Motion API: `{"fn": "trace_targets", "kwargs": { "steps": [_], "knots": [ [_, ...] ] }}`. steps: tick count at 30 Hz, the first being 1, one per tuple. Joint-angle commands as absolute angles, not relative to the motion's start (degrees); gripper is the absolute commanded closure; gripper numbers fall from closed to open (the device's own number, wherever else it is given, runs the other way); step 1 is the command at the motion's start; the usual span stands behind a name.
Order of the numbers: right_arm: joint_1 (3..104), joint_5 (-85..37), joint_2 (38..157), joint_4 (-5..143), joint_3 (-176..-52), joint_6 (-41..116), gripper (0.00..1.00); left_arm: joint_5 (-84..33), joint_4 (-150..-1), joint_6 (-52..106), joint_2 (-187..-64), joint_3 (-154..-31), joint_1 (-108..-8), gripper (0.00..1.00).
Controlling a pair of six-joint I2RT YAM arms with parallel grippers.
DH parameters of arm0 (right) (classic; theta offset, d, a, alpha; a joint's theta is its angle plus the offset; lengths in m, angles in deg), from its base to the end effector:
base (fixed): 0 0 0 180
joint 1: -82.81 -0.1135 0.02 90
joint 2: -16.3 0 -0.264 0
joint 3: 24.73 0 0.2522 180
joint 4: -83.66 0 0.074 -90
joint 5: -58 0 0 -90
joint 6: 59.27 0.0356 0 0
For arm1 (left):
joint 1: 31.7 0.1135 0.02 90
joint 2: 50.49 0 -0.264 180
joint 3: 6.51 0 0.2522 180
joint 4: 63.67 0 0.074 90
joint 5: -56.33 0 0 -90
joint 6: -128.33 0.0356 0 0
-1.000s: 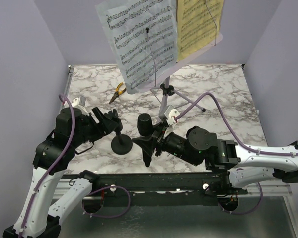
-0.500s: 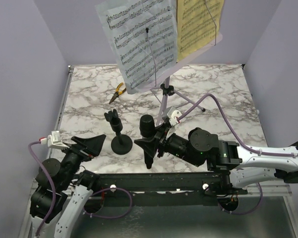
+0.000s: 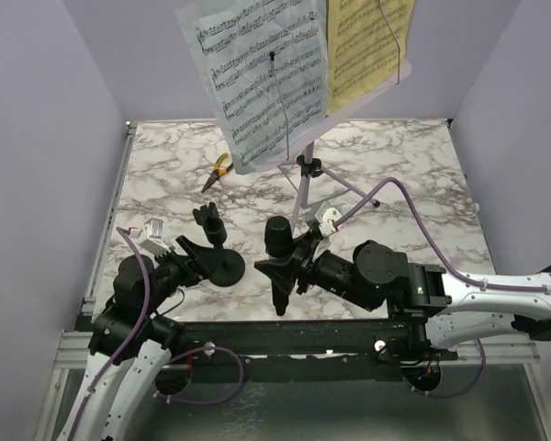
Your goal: Set up the instrument practice props
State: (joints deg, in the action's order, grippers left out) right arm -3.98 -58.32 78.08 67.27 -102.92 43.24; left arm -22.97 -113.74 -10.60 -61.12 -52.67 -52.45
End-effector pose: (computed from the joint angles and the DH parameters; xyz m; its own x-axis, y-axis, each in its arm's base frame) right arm 0.0294 0.2417 0.4174 -0.1885 0.1071 -0.9762 -0.8494 0.4811 0.2168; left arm 0.0643 -0.0314 0.2814 -0.5434 -0.5863 -0.6008 0.1621 0.6289 -0.7604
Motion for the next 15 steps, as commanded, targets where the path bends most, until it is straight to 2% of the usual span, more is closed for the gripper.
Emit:
{"fn": "trace_targets", "kwargs": {
  "steps": [1,7,15],
  "knots": [
    [-3.83,-60.14,76.89,69.37,-102.03,43.66,1.0,-22.58,-108.17,-10.01,-67.21,-51.91,-52.35,0.25],
    [-3.83,-60.09,76.96,71.0,-101.8,42.77,1.0,-30.59,-102.35,-10.95,-66.21,-46.64,-52.35,0.29],
    [-3.81,-61.26,76.11,70.76,-101.23,42.26,1.0,-30.82,-92.23,-10.41,-67.57,-37.43,-52.44,0.31]
  ]
}}
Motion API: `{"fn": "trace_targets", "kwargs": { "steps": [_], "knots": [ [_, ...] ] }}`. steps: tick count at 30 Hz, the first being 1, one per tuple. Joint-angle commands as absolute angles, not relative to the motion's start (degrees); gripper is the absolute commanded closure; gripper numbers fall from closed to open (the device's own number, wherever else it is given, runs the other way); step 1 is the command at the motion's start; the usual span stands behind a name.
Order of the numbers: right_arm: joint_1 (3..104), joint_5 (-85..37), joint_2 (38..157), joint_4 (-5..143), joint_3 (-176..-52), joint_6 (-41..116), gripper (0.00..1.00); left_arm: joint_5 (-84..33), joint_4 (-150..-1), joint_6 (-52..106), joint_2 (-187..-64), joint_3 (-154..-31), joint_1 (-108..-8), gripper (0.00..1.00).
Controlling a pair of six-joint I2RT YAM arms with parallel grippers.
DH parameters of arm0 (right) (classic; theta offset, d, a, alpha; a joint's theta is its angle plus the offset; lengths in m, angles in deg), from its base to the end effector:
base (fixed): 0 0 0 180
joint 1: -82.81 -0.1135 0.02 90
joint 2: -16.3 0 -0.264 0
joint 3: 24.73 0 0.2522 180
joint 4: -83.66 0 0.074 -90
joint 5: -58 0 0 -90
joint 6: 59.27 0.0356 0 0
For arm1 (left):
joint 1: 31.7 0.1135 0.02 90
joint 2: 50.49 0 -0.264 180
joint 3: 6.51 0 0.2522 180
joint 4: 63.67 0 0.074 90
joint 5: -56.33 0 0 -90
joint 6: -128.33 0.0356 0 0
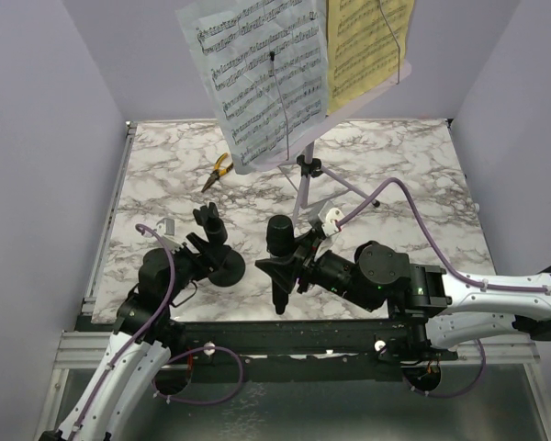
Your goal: Set up the instrument practice props
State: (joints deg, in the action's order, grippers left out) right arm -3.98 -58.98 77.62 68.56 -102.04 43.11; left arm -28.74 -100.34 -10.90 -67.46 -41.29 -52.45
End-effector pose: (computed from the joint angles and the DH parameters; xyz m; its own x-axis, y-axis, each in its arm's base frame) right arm 0.0296 0.2402 0.4162 -0.1845 0.1229 -0.9751 -0.8445 0.4878 0.2213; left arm 0.1029 -0.0423 0.2323 -0.5223 -0.6090 -0.5969 0.0512 0.6763 -0.7348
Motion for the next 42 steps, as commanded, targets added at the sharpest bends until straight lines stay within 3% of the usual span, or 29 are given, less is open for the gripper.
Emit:
{"fn": "trace_targets", "kwargs": {
  "steps": [1,8,20,22,26,31,37,42],
  "knots": [
    [-3.85,-61.37,76.0,70.87,-101.16,42.11,1.0,-31.17,-90.79,-9.72,-66.96,-36.11,-52.44,0.31],
    [-3.84,-61.36,77.0,71.66,-101.37,41.04,1.0,-33.23,-80.5,-7.41,-64.69,-28.79,-52.44,0.36],
    [-3.85,-60.29,77.68,72.19,-101.29,40.92,1.0,-52.24,-74.78,-4.65,-68.74,-28.05,-57.93,0.77],
    [-3.82,-60.17,77.7,72.4,-100.99,41.0,1.0,-57.33,-74.43,-4.44,-71.91,-29.29,-61.2,0.88],
    [-3.84,-60.32,77.54,72.76,-100.33,41.18,1.0,-72.97,-73.3,-2.44,-82.29,-34.08,-72.92,0.99],
    [-3.79,-60.75,76.46,72.72,-99.86,41.56,1.0,-96.71,-72.24,-1.83,-98.85,-39.85,-89.27,1.0],
    [-3.85,-61.71,74.64,71.88,-99.12,42.26,1.0,-98.2,-72.19,-11.07,-111.62,-42.06,-92.92,1.0],
    [-3.82,-62.69,73.7,71.49,-98.35,42.33,1.0,-95.48,-72.26,-9.67,-116.05,-44.4,-93.22,0.98]
  ]
}}
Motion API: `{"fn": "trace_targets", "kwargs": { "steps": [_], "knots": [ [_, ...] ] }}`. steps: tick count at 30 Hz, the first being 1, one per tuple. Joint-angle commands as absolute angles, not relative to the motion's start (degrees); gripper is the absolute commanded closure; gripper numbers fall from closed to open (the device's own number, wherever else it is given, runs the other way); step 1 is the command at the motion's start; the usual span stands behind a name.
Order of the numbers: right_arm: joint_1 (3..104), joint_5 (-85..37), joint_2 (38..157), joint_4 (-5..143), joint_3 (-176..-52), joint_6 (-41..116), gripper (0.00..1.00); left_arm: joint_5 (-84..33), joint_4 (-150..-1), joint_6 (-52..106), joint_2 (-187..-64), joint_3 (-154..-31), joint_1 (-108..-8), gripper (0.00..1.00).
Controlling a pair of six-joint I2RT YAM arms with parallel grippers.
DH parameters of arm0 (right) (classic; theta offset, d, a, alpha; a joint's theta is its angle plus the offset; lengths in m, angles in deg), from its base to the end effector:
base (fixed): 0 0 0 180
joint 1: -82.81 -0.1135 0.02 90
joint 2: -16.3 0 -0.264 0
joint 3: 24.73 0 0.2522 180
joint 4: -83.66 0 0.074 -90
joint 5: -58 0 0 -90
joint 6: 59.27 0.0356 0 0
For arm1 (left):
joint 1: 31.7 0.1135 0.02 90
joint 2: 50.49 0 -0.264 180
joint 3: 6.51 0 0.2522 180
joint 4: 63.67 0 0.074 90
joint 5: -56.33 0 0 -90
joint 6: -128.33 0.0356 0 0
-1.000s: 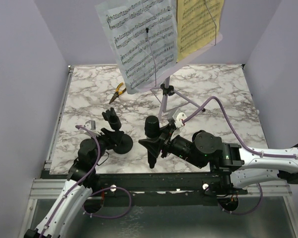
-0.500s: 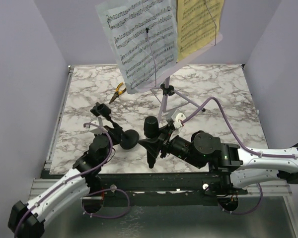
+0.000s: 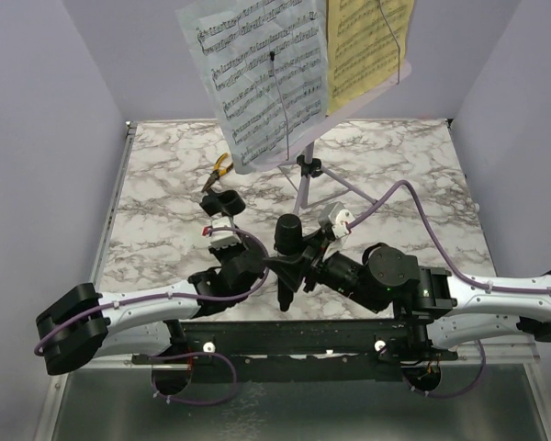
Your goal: Set up the instrument practice props
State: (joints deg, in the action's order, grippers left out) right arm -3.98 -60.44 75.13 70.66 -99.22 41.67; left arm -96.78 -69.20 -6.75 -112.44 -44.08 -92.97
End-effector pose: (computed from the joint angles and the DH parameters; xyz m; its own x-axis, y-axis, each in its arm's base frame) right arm 0.0299 0.2301 0.4124 -0.1590 0.1450 -0.9766 -0.8363 0.5059 0.2113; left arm 0.1257 -0.1633 0.1975 -0.1869 -0.3252 -0.9270 -0.1521 0.9418 -0.2998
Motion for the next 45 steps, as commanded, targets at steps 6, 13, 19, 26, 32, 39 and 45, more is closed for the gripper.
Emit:
{"fn": "trace_targets", "kwargs": {
  "steps": [6,13,19,26,32,39,45],
  "knots": [
    [-3.81,-63.93,72.63,71.17,-97.66,42.32,1.0,-87.96,-74.19,-8.12,-114.54,-46.01,-93.3,0.51],
    [-3.81,-64.34,71.95,71.36,-96.96,42.5,1.0,-76.0,-77.31,-10.66,-105.97,-43.93,-93.3,0.13],
    [-3.84,-65.01,71.61,70.6,-96.94,42.51,1.0,-58.91,-80.5,-14.91,-90.08,-38.97,-93.26,0.13],
    [-3.83,-65.57,71.2,71.33,-96.35,42.16,1.0,-45.6,-89.11,-16.92,-72.25,-40.66,-93.31,0.17],
    [-3.81,-65.72,71.32,70.89,-96.52,42.16,1.0,-36.36,-93.58,-1.77,-69.28,-54.79,-93.26,0.07],
    [-3.85,-65.41,71.34,70.04,-97.36,42.23,1.0,-37.49,-112.67,28.66,-86.43,-78.65,-93.29,0.01],
    [-3.83,-64.72,71.58,70.01,-97.78,43.55,1.0,-48.6,-112.85,52.21,-89.65,-82.62,-93.31,0.01]
  ]
}}
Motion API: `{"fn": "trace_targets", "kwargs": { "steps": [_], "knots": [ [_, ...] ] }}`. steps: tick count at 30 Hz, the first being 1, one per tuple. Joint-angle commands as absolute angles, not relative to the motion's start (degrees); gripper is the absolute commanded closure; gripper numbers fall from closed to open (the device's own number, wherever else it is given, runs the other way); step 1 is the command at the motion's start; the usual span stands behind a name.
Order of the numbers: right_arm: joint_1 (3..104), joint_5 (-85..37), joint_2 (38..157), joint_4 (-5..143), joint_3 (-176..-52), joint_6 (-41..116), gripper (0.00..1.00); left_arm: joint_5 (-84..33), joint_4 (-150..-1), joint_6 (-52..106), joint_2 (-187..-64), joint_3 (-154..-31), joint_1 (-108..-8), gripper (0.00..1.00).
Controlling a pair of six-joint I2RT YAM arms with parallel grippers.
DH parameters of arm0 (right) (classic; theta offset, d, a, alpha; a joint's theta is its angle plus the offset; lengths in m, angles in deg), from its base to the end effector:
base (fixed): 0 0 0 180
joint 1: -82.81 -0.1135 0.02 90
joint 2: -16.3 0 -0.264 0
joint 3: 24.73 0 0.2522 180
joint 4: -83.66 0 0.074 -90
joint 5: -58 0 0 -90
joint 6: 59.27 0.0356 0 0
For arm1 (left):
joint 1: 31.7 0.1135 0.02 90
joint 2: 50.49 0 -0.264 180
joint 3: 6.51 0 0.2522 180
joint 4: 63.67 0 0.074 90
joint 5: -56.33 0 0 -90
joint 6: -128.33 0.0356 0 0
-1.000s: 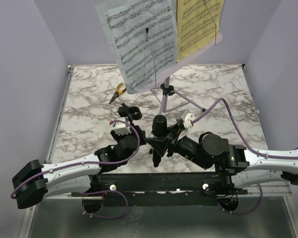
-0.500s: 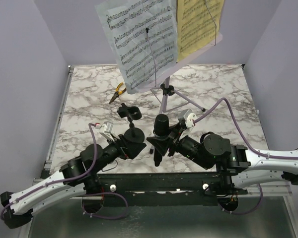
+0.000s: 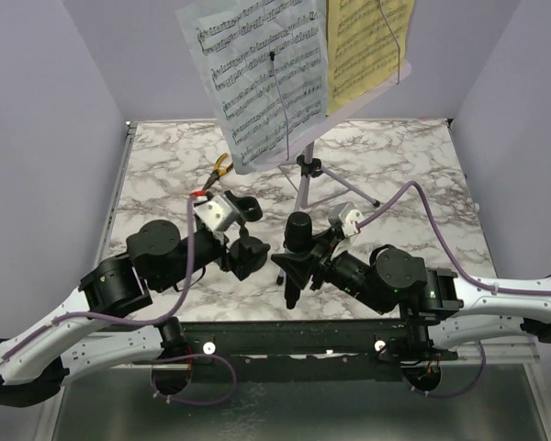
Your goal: Set up the instrument practice props
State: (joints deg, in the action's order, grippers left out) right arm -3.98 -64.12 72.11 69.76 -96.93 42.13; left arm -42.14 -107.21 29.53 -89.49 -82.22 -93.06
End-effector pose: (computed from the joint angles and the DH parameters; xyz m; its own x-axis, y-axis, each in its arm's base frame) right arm 0.0311 0.2163 0.4076 -0.1589 0.1567 -0.9748 -0.8002 0.5578 0.2201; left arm 0.0647 -0.1076 0.4174 -0.1784 0.0110 -0.9839 0.7799 0.6113 -0.1346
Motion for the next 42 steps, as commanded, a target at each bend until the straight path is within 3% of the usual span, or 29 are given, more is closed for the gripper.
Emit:
{"fn": "trace_targets", "kwargs": {
  "steps": [1,6,13,16,22,24,35,38,42],
  "knots": [
    [-3.84,-64.7,71.66,70.05,-97.72,43.72,1.0,-47.64,-111.84,56.21,-88.78,-82.01,-93.26,0.01],
    [-3.81,-64.67,72.32,69.29,-97.97,44.18,1.0,-44.68,-104.41,65.15,-84.41,-79.0,-93.33,0.01],
    [-3.85,-64.14,72.56,68.36,-98.63,44.09,1.0,-44.65,-105.73,67.36,-90.82,-77.72,-90.93,0.01],
    [-3.79,-63.89,72.47,68.55,-98.47,44.13,1.0,-38.69,-102.98,67.33,-91.46,-76.27,-84.08,0.01],
    [-3.84,-63.62,72.23,68.12,-98.56,44.08,1.0,-9.32,-103.38,65.03,-101.86,-79.73,-58.38,0.01],
    [-3.78,-63.67,71.52,68.01,-98.39,44.46,1.0,-4.48,-103.43,64.53,-102.77,-80.74,-54.54,0.01],
    [-3.81,-64.02,69.22,68.82,-97.73,43.31,1.0,1.09,-105.23,61.27,-104.17,-78.69,-51.47,0.01],
    [-3.84,-64.27,68.95,68.83,-97.64,43.12,1.0,-3.38,-103.52,56.67,-104.8,-77.46,-51.47,0.01],
    [-3.85,-64.36,68.3,69.26,-96.81,43.21,1.0,-12.26,-100.76,48.67,-104.12,-75.09,-51.47,0.09]
  ]
}}
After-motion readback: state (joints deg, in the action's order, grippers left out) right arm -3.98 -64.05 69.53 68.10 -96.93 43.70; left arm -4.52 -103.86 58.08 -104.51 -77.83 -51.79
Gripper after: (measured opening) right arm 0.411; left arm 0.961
